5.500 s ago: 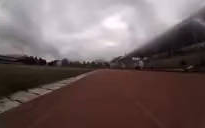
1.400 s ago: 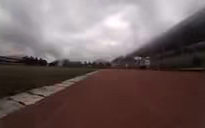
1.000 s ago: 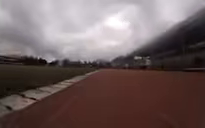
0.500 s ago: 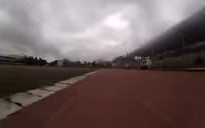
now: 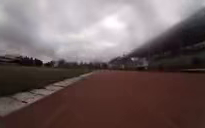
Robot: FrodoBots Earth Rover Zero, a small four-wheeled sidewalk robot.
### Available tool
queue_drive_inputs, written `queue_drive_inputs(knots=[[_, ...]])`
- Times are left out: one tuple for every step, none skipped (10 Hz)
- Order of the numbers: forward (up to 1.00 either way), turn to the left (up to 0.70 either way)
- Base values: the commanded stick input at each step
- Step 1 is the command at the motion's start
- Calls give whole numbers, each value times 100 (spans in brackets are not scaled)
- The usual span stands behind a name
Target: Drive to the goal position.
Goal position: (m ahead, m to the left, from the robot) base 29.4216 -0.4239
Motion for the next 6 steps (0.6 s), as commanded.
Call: queue_drive_inputs(knots=[[70, 4], [70, 5], [70, 3], [70, 2], [70, 1], [70, -3]])
